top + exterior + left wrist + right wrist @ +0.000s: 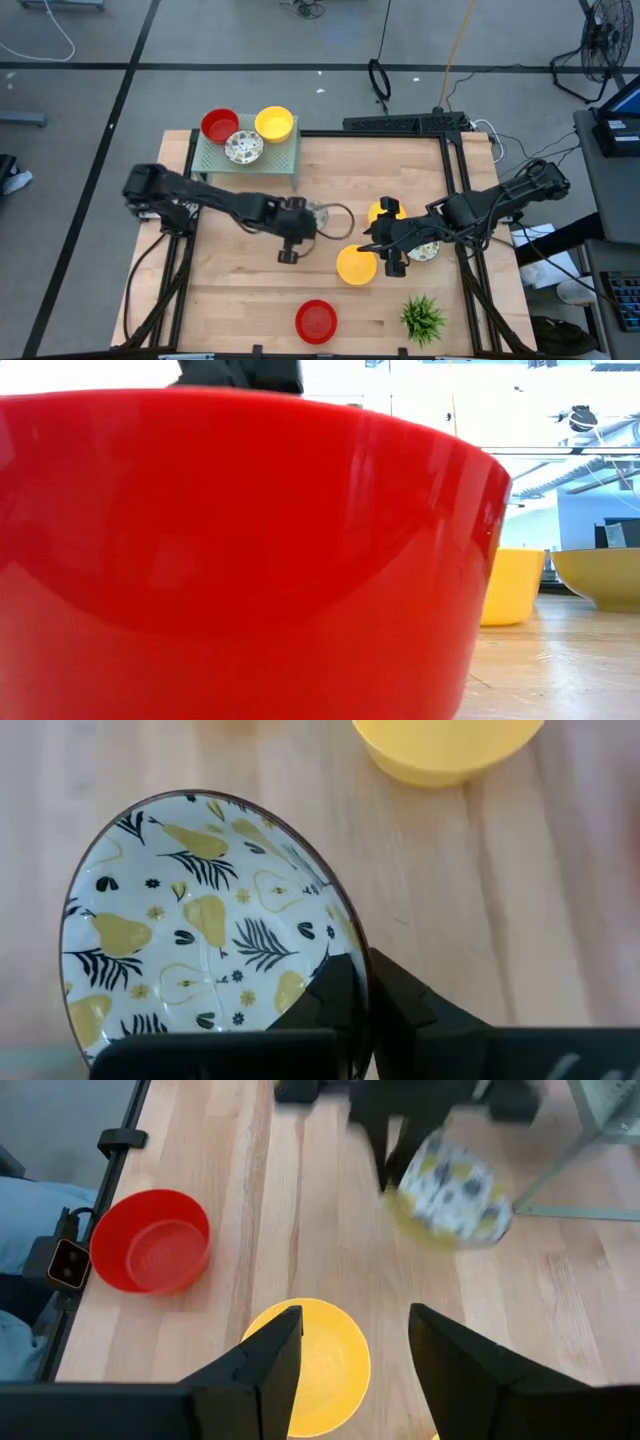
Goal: Pick & Place Mini bowls
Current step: Stack the white patterned bowl on top of the white patterned bowl on the shelf, then stack the yellow bowl on top of the yellow bowl on the shelf
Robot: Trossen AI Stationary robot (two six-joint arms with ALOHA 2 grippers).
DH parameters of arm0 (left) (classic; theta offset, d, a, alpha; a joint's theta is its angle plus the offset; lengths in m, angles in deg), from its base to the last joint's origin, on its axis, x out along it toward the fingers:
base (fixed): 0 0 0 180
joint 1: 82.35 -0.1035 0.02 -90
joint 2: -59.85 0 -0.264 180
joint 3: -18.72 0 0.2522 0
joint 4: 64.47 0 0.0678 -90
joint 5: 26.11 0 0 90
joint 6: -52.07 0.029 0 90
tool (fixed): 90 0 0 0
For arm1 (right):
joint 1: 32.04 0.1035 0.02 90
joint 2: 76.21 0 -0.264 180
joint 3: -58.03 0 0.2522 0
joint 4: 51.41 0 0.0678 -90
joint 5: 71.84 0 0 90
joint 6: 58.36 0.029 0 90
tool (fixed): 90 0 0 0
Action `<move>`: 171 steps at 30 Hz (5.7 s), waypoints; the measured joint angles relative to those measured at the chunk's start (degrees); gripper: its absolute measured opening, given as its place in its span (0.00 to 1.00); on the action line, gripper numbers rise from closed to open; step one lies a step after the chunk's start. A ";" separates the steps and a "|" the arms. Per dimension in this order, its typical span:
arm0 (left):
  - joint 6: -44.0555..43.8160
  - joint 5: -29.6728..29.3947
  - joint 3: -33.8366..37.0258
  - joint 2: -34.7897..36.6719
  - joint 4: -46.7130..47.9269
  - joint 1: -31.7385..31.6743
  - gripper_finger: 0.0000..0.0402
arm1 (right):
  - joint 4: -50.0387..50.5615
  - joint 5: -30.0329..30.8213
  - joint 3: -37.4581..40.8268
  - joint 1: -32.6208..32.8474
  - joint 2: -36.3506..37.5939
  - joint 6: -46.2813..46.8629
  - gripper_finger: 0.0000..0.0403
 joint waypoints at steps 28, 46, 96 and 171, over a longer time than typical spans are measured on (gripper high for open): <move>-6.92 -22.69 -0.02 27.17 26.81 -23.15 0.03 | -0.82 -0.02 0.00 0.00 0.00 -1.13 0.42; -4.43 -12.06 0.00 23.72 28.22 -28.65 0.03 | -1.83 -0.02 0.00 -0.02 -0.02 -1.11 0.43; -13.72 14.55 -0.07 24.80 12.76 -19.14 0.21 | 17.03 -0.13 0.02 -8.54 -16.52 18.18 0.43; -14.50 12.83 0.00 24.78 6.44 -0.85 0.21 | 17.40 1.03 26.19 -29.81 -7.02 48.37 0.42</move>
